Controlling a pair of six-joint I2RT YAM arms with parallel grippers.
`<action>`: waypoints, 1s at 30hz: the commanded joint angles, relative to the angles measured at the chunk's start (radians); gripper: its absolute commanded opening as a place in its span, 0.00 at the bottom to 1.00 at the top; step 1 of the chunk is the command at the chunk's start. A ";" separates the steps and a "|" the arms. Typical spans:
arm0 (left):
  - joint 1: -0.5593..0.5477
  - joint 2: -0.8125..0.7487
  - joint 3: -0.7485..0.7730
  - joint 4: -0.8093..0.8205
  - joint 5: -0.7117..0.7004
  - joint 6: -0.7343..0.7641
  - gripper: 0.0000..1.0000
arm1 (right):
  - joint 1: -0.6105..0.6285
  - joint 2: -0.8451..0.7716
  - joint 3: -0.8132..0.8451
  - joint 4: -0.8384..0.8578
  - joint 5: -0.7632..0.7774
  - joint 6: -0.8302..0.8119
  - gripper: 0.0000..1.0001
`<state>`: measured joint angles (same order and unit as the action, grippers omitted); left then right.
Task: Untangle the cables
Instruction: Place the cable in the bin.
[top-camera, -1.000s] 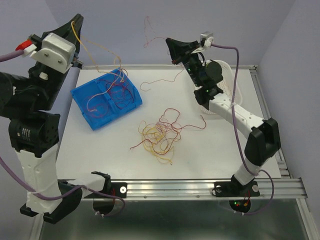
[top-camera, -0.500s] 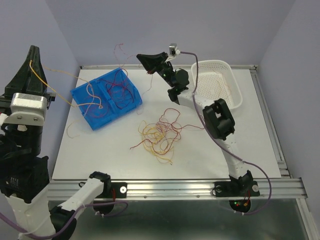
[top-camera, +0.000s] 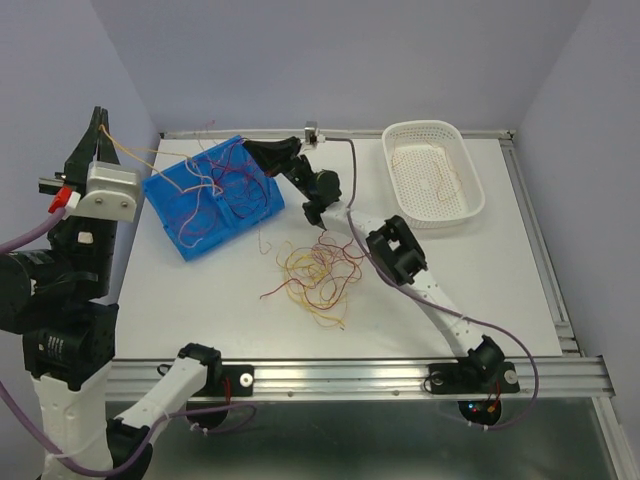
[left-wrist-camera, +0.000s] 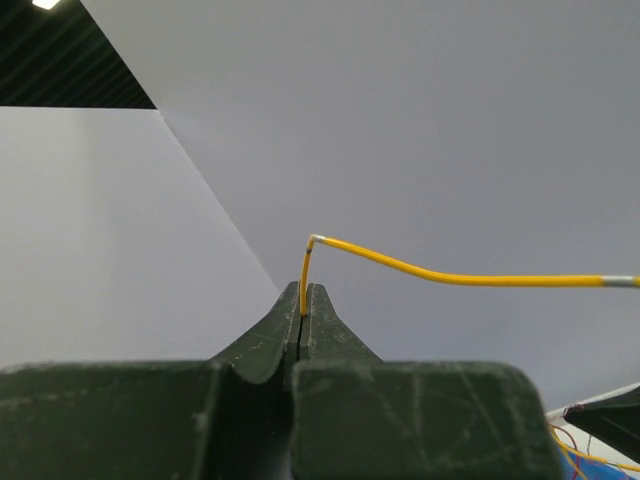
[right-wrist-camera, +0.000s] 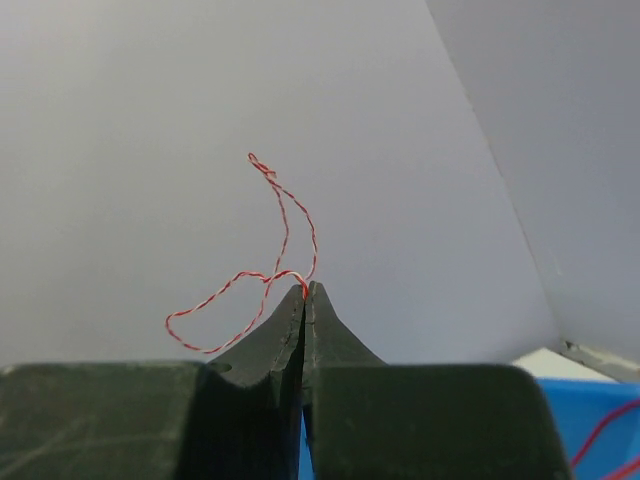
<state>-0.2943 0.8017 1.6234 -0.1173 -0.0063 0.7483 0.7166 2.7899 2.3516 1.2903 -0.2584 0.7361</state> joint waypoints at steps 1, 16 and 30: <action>0.001 -0.015 -0.011 0.053 -0.024 0.020 0.00 | -0.002 0.052 0.026 0.127 0.091 -0.020 0.01; 0.003 -0.001 -0.053 0.048 0.034 -0.006 0.00 | 0.043 0.030 -0.142 0.084 0.127 -0.073 0.08; 0.001 0.019 -0.060 0.031 0.068 -0.017 0.00 | 0.057 -0.329 -0.442 0.086 0.054 -0.266 0.68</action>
<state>-0.2943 0.8005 1.5509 -0.1234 0.0383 0.7444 0.7673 2.6694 1.9934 1.2865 -0.1951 0.5751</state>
